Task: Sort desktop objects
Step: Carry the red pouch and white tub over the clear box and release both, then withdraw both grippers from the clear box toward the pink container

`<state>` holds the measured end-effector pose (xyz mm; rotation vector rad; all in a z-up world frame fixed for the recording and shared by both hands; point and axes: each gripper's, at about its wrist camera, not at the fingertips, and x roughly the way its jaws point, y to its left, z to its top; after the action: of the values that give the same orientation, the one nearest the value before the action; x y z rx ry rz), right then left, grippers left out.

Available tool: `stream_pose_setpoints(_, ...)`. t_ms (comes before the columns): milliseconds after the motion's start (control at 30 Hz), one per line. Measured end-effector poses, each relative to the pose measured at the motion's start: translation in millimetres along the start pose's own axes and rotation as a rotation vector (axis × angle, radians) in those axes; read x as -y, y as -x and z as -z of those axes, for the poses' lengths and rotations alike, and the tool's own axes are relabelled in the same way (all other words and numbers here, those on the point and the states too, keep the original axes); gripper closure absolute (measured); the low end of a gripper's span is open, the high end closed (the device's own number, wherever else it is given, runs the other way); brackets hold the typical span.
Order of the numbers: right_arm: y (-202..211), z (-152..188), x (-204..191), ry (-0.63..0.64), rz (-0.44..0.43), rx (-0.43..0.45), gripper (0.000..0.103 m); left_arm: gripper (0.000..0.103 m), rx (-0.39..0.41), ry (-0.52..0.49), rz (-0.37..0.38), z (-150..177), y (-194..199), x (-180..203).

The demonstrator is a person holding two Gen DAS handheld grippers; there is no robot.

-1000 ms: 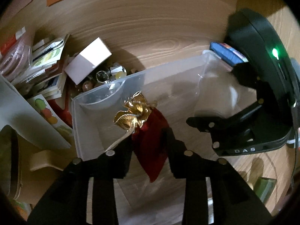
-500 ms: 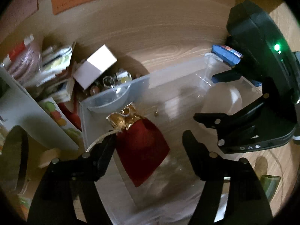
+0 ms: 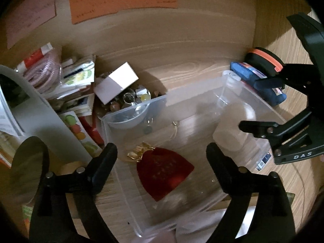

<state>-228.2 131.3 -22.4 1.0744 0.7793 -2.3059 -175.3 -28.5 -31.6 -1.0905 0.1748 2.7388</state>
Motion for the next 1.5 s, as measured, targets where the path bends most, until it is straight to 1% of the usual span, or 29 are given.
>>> stream_pose_setpoints(167,8.9,8.7,8.5,-0.029,-0.009,0.039,0.025,0.011,0.020,0.010,-0.003,-1.0,16.4,-0.7)
stream_pose_setpoints(467,43.9,31.7,16.5,-0.101,-0.043,0.111,0.022,0.008,0.052,-0.022,-0.066,7.5,48.2,19.0)
stream_pose_setpoints(567,54.7,42.0,17.2,-0.114,-0.048,0.132,0.022,0.007,0.066,-0.032,-0.086,11.9,60.7,28.2)
stream_pose_setpoints(633,60.0,48.3,17.1,-0.121,-0.048,0.143,0.022,0.004,0.075,-0.034,-0.095,14.5,67.1,32.5)
stream_pose_setpoints(700,66.6,55.1,16.2,-0.123,-0.052,0.154,0.022,0.003,0.085,-0.036,-0.106,17.2,73.5,36.2)
stream_pose_setpoints(867,84.0,74.2,13.8,-0.138,-0.053,0.193,0.022,0.003,0.099,-0.010,-0.117,28.8,90.0,38.2)
stream_pose_setpoints(1000,92.9,87.6,14.6,-0.157,-0.063,0.216,0.017,0.002,0.113,0.030,-0.125,39.1,102.5,33.6)
stream_pose_setpoints(1100,97.9,98.8,11.6,-0.160,-0.041,0.234,0.016,0.002,0.118,0.062,-0.134,49.2,110.0,25.4)
stream_pose_setpoints(1167,98.8,106.5,9.3,-0.155,-0.024,0.242,0.015,0.001,0.103,0.088,-0.125,57.8,110.7,21.0)
stream_pose_setpoints(1300,93.5,119.1,9.4,-0.165,-0.025,0.235,0.015,0.001,0.051,0.117,-0.120,79.1,100.9,15.4)
stream_pose_setpoints(1400,82.3,126.8,13.3,-0.191,-0.037,0.208,0.015,0.001,0.009,0.139,-0.142,95.8,88.8,10.2)
stream_pose_setpoints(1500,67.1,135.0,16.8,-0.223,-0.043,0.168,0.015,0.001,-0.033,0.183,-0.144,108.8,75.4,-2.3)
